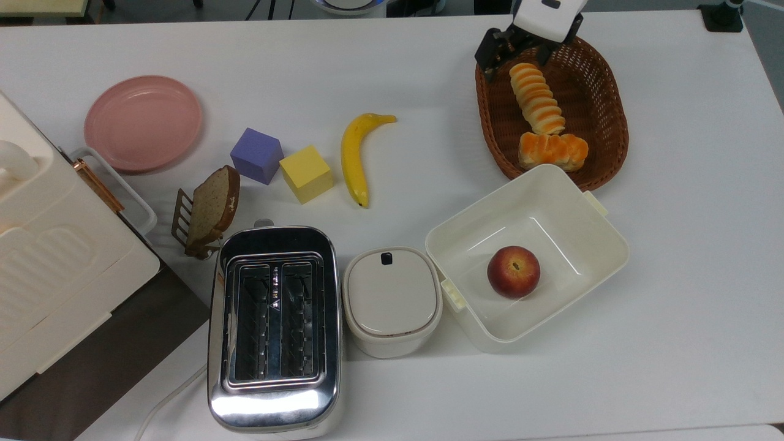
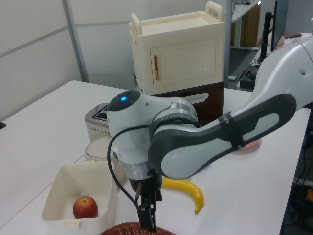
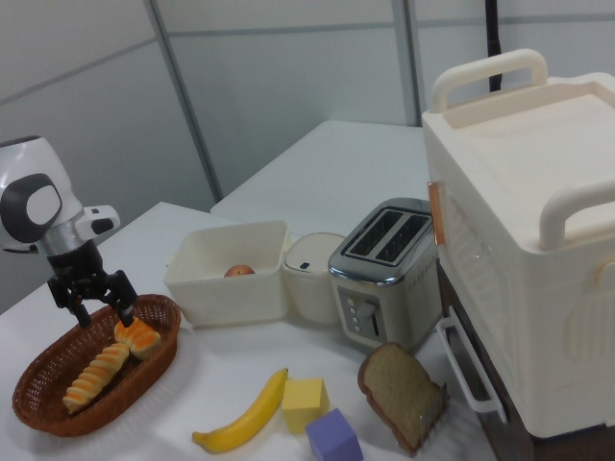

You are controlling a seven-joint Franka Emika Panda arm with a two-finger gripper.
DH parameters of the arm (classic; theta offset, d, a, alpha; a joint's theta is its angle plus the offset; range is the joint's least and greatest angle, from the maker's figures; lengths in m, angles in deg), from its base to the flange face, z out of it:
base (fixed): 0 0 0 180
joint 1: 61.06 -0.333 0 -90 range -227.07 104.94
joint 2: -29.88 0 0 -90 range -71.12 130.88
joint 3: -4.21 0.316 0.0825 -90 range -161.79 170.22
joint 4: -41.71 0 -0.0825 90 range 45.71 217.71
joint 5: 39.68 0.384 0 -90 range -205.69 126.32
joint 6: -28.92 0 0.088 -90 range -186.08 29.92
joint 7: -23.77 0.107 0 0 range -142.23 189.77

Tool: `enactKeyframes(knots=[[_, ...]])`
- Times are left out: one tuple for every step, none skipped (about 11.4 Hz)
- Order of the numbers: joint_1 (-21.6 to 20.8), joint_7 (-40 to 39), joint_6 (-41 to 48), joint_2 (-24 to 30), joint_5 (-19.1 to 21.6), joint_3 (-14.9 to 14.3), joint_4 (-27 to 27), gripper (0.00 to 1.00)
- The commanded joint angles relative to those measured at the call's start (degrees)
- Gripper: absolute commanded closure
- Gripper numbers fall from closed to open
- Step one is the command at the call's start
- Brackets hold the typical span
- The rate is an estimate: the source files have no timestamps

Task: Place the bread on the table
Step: 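Move the gripper over the wicker basket toward the twisted bread roll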

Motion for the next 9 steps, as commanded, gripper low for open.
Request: enactKeyframes(knots=[[-3.8, 1.1, -2.4, -1.0, -2.7, -2.2, 1.6, 0.0], [-5.1, 1.3, -2.5, -2.3, -3.6, -2.2, 1.6, 0.0], [-5.9, 1.4, -2.5, -2.8, -4.1, -2.2, 1.6, 0.0], [-6.4, 1.4, -2.5, -3.5, -4.8, -2.4, 1.6, 0.0], [-6.5, 1.4, -2.5, -3.7, -4.9, -2.2, 1.4, 0.0], [-7.3, 1.4, -2.6, -3.9, -5.2, -2.2, 1.4, 0.0], [-8.1, 1.4, -2.7, -4.6, -5.7, -2.4, 1.3, 0.0], [-8.3, 1.7, -3.5, -5.0, -6.0, -2.4, 1.3, 0.0], [-8.4, 1.8, -4.2, -5.3, -6.1, -2.2, 1.4, 0.0]])
